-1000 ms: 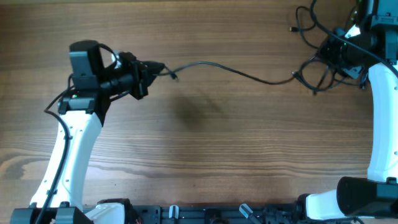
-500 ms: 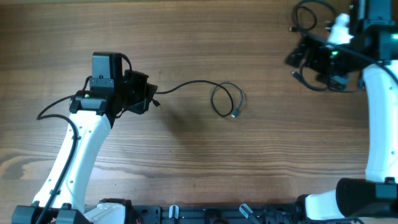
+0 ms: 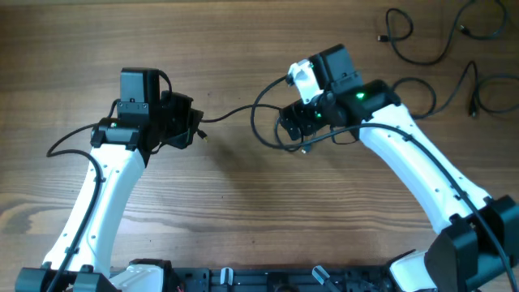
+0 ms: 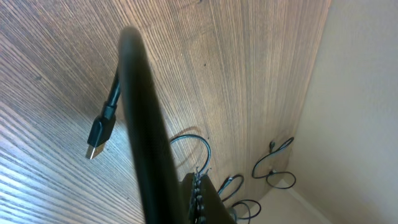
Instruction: Untangle cables
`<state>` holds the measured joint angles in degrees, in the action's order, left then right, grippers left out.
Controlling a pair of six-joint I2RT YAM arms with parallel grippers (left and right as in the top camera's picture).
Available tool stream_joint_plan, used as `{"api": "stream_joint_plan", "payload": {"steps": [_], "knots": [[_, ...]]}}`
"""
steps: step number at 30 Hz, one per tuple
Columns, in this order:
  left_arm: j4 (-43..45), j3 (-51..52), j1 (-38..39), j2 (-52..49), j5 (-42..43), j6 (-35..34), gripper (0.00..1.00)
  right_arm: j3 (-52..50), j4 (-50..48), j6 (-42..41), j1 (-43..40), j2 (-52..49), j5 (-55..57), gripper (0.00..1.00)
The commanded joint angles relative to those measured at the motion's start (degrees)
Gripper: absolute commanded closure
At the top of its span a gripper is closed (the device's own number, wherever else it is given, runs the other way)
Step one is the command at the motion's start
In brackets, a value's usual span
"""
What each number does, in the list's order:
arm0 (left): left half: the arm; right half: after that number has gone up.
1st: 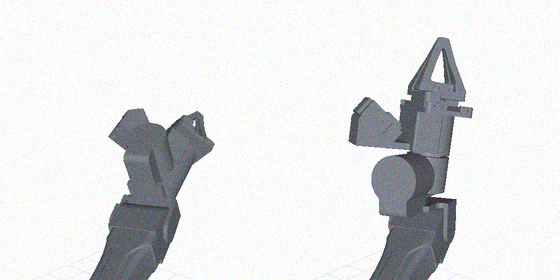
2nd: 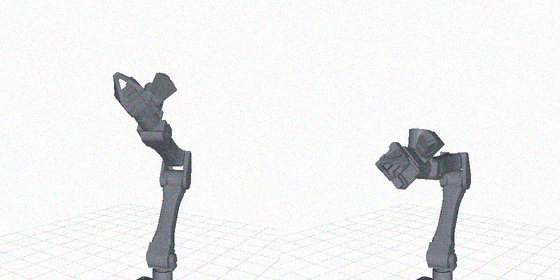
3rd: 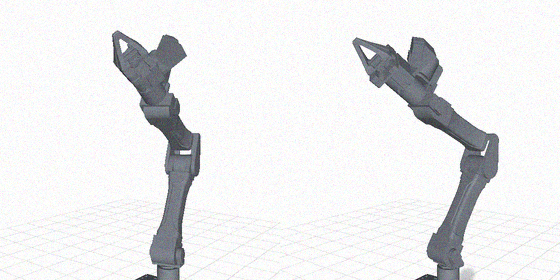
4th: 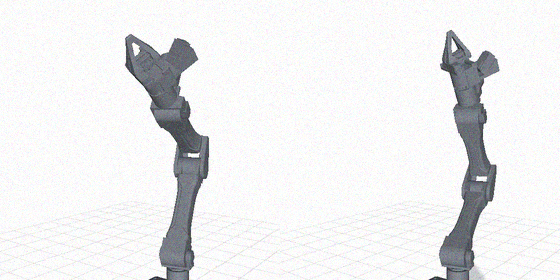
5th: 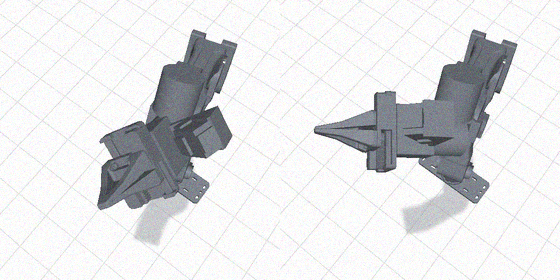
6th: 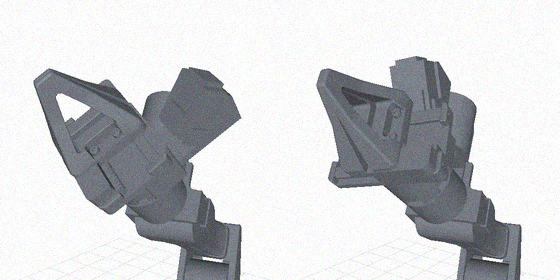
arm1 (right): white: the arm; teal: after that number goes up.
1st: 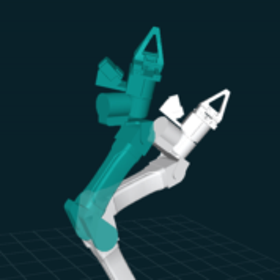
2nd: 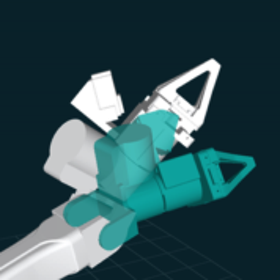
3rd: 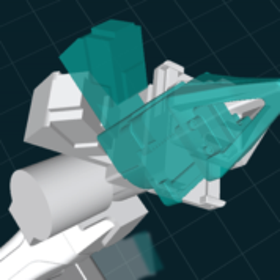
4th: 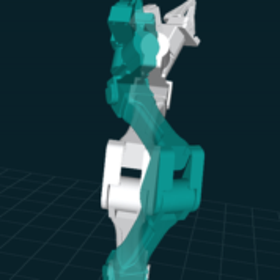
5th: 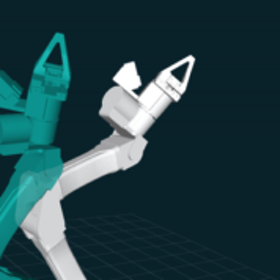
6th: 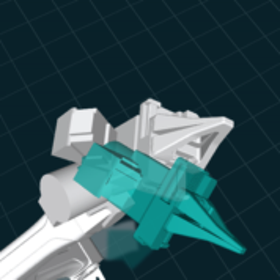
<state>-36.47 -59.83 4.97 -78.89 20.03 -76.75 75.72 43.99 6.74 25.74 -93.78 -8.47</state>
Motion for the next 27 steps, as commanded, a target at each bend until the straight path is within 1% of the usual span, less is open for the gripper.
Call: {"api": "stream_joint_plan", "payload": {"steps": [1,3,6,7,9,10,12,13,14,15,16,17,20,22,25,27], "knots": [[0.0,-0.2,-0.1,0.5,0.5,0.9,0.95,-2.4,-2.3,5.2,0.1,-2.3,2.0,0.06],[0.0,-0.2,-0.1,0.5,0.5,0.9,0.93,-3.4,-4.0,5.0,0.1,-4.0,0.9,0.1],[0.0,-0.2,-0.1,0.5,0.7,0.9,0.93,-3.8,-6.3,1.9,0.1,-8.1,0.6,0.37],[0.0,-0.2,-0.1,0.5,0.7,0.9,0.93,-3.8,-6.9,0.3,0.1,-8.9,0.6,0.43],[0.0,-0.2,-0.1,0.5,0.7,0.9,0.92,-3.8,-8.1,-3.4,0.1,-9.6,1.0,0.69],[0.0,-0.2,-0.1,0.5,0.7,0.9,0.92,-3.6,-8.4,-4.5,0.1,-9.4,1.3,0.78],[0.2,-0.2,-0.1,0.5,0.7,0.9,0.91,-2.0,-8.2,-7.4,0.1,-8.8,2.4,0.89],[0.2,-0.2,-0.1,0.5,0.7,0.9,0.84,-0.7,-7.6,-9.0,0.1,-8.1,2.5,0.96],[0.2,-0.2,-0.1,0.5,0.7,0.9,0.67,0.1,-7.0,-9.7,0.1,-7.4,2.6,0.96],[0.2,-0.2,-0.1,0.5,0.7,0.9,0.44,0.9,-6.8,-10.7,0.1,-6.2,3.3,0.96],[0.2,-0.2,-0.1,0.5,0.7,0.9,0.06,1.5,-6.6,-13.1,0.1,-4.6,5.4,0.96],[0.2,-0.2,-0.1,0.5,0.7,0.9,0.0,1.9,-6.5,-16.2,0.1,-2.7,8.1,0.96],[0.2,-0.2,-0.1,0.5,0.7,0.9,0.0,2.1,-6.4,-24.1,-0.3,5.0,14.3,0.96],[0.2,-0.2,-0.1,0.5,0.7,0.9,0.0,2.1,-6.4,-28.9,-1.9,10.8,15.0,0.96],[0.2,-0.2,-0.1,0.5,0.7,1.0,0.0,2.1,-6.0,-35.5,-6.7,18.9,14.9,0.96],[0.2,-0.2,-0.1,0.5,0.7,1.0,0.0,2.1,-6.1,-35.8,-10.4,24.3,14.5,0.96]]}}
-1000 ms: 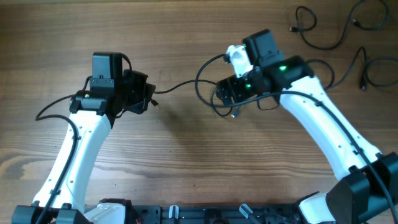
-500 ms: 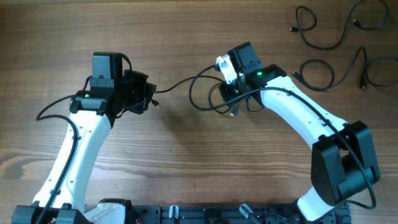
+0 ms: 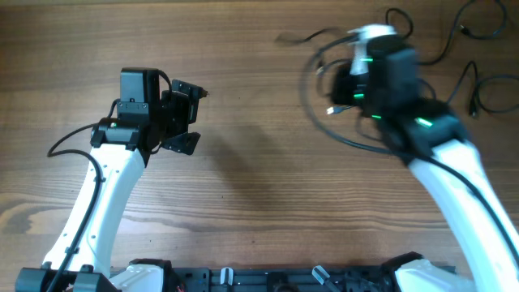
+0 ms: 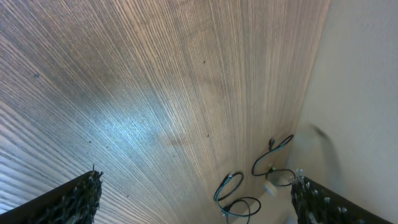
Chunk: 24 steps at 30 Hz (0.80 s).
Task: Untangle cables
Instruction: 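Carry the cable to the right side and lay it down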
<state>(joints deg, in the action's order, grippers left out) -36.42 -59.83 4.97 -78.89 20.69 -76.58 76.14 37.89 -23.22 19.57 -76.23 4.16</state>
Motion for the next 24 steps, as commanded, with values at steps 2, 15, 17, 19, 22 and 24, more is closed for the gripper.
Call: {"api": "stream_joint_plan", "payload": {"steps": [2,15,17,19,22,24], "knots": [[0.2,-0.2,-0.1,0.5,0.1,0.8,0.0,1.6,0.1,-6.1,-8.4,11.5,2.3,0.96],[-0.5,-0.2,-0.1,0.5,0.1,1.2,0.0,1.4,24.4,-30.2,-45.7,6.9,23.5,0.96],[-0.5,-0.2,-0.1,0.5,0.1,1.2,0.0,1.4,27.3,-35.3,-48.8,3.7,23.3,0.94],[-0.5,-0.2,-0.1,0.5,0.1,1.2,0.0,1.4,30.5,-41.7,-51.3,0.1,22.8,0.93],[-0.5,-0.2,-0.1,0.5,0.1,1.2,0.0,1.4,32.6,-49.1,-52.6,-4.7,23.0,0.88],[-0.5,-0.2,-0.1,0.5,0.1,1.2,0.0,1.4,29.7,-48.8,-52.6,-6.7,23.1,0.89]]}}
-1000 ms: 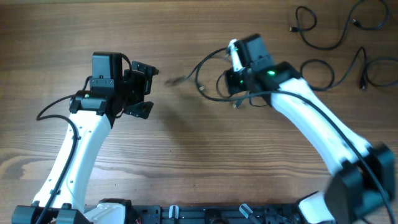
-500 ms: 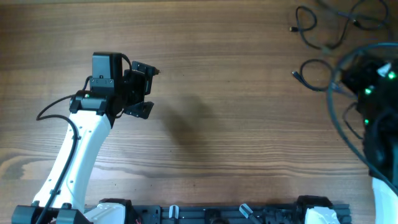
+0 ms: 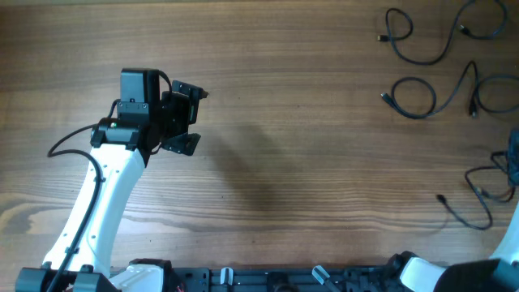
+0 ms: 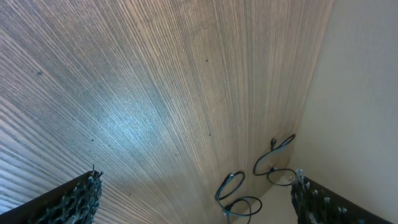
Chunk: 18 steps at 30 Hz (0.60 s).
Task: Untangle cables
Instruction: 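Carry the cable to the right side and lay it down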
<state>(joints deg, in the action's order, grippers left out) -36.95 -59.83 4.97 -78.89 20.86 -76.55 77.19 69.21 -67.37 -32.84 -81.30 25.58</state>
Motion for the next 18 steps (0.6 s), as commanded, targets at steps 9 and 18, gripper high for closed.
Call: {"api": "stream_joint_plan", "payload": {"steps": [9,18], "knots": [[0.0,-0.2,-0.1,0.5,-0.1,1.2,0.0,-0.3,-12.5,7.2,-0.1,-3.5,-3.9,0.96],[0.0,-0.2,-0.1,0.5,-0.1,1.2,0.0,-7.0,-14.1,10.6,0.0,-10.3,-14.5,0.93]]}}
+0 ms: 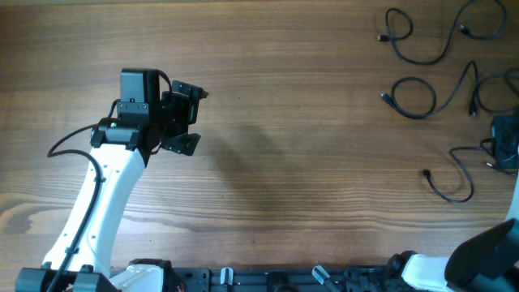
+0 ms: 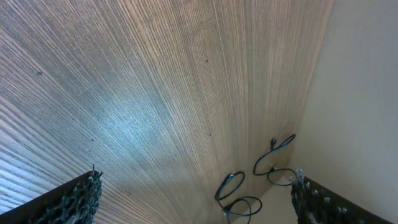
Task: Untangle cables
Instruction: 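Carry the cable to the right side and lay it down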
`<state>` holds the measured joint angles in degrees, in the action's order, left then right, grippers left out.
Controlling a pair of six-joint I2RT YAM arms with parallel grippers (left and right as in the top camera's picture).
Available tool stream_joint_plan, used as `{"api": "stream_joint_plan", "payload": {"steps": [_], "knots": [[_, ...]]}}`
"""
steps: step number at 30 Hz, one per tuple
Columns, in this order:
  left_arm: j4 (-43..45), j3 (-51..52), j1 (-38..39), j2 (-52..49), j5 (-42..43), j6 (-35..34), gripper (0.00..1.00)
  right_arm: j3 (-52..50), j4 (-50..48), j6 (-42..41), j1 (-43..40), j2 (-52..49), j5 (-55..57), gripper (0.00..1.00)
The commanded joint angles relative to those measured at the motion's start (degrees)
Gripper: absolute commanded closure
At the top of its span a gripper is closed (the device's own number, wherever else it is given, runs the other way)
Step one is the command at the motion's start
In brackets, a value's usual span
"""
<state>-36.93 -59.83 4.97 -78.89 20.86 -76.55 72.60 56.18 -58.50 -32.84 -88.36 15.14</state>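
Note:
My left gripper [image 1: 193,116] stands open at the left of the table with nothing between its fingers; the left wrist view shows the same, with the gripper [image 2: 194,202] open over bare wood. At the far right edge my right gripper [image 1: 503,143] is only partly in view. A black cable [image 1: 451,175] lies in a loose loop on the table, and one end runs into that gripper. Separate black cables lie at the back right: one loop [image 1: 410,96], one [image 1: 408,39] and another [image 1: 484,88].
Another cable [image 1: 486,20] lies in the top right corner. Far off in the left wrist view lie small cable loops [image 2: 229,186] near the table's edge. The wooden table [image 1: 292,162] runs from the left arm to the cables.
The cable at the right has shifted left and up the table, and its loop has changed shape. More of my right gripper shows at the edge. The left arm has not moved.
Both grippers held one cable stretched between them at mid table. Then my left gripper was open and empty, and the right one was at the back right with the cable. Later that cable lay at the right edge, where it is now.

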Motion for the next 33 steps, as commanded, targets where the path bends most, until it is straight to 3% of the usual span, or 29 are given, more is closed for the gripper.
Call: {"api": "stream_joint_plan", "payload": {"steps": [1,4,6,10,18,21,30,33], "knots": [[0.0,-0.2,-0.1,0.5,-0.1,1.2,0.0,-2.9,-2.4,4.0,0.1,-4.4,-6.5,0.85],[0.0,-0.2,-0.1,0.5,-0.1,1.2,0.0,-2.9,-6.0,12.1,0.4,-7.4,-15.3,0.51],[0.0,-0.2,-0.1,0.5,-0.1,1.2,0.0,-2.9,-6.5,12.6,0.4,-7.4,-17.7,0.2],[0.0,-0.2,-0.1,0.5,-0.1,1.2,0.0,-2.3,-9.6,22.1,0.4,-7.4,-29.0,0.05],[0.0,-0.2,-0.1,0.5,-0.1,1.2,0.0,8.1,-5.0,28.9,0.4,-6.2,-36.7,0.0],[0.0,-0.2,-0.1,0.5,-0.1,1.2,0.0,12.7,3.5,30.8,0.2,-5.0,-33.7,0.0],[0.0,-0.2,-0.1,0.5,-0.2,1.2,0.0,12.0,19.7,39.0,0.2,-4.2,-26.8,0.0],[0.0,-0.2,-0.1,0.5,-0.1,1.2,0.0,11.4,21.0,40.7,0.6,-4.2,-26.7,0.0]]}}
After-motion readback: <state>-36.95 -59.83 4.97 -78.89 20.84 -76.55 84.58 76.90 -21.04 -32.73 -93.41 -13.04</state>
